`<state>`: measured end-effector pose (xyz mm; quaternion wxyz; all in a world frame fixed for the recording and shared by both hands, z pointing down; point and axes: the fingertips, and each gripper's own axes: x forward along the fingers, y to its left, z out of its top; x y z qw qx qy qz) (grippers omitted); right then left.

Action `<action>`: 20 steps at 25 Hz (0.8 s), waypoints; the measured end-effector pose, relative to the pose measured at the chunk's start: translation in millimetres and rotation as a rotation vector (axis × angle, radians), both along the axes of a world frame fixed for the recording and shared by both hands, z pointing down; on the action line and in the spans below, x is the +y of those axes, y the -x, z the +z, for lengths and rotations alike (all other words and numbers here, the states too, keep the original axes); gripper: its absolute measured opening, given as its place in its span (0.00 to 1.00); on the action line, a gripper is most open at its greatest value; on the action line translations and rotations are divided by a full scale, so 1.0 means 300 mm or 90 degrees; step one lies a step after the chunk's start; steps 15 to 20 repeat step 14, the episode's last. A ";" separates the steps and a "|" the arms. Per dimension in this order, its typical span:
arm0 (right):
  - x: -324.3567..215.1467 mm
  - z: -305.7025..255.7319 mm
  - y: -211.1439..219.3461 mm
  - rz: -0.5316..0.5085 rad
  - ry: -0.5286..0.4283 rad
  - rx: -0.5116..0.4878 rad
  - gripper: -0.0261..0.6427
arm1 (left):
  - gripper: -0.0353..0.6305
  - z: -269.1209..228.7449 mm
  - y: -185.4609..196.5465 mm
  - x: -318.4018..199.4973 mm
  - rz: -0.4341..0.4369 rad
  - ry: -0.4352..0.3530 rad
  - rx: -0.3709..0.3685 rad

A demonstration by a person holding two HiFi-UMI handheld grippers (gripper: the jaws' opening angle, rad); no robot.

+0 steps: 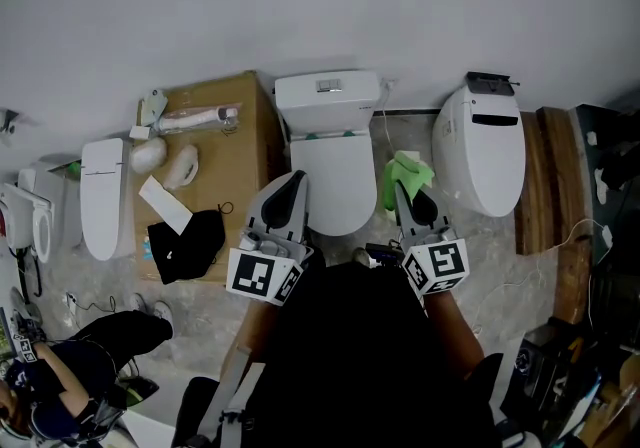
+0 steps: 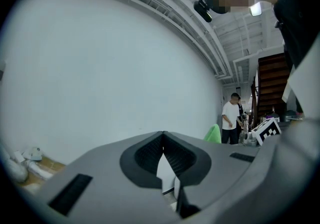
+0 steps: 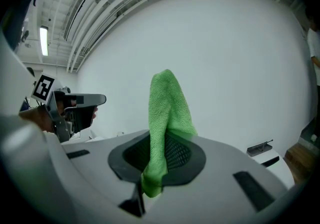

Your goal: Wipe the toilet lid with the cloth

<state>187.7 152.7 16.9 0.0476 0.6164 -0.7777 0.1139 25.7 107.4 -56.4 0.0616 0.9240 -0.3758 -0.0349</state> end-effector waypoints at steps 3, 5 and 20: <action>-0.001 0.001 -0.007 0.001 0.002 0.000 0.11 | 0.06 -0.003 -0.008 0.000 0.002 -0.001 0.000; -0.002 0.000 -0.009 0.001 0.003 0.001 0.11 | 0.06 -0.006 -0.012 -0.002 0.003 -0.002 0.001; -0.002 0.006 -0.011 -0.002 0.001 0.000 0.11 | 0.06 -0.001 -0.027 0.000 0.010 -0.001 0.002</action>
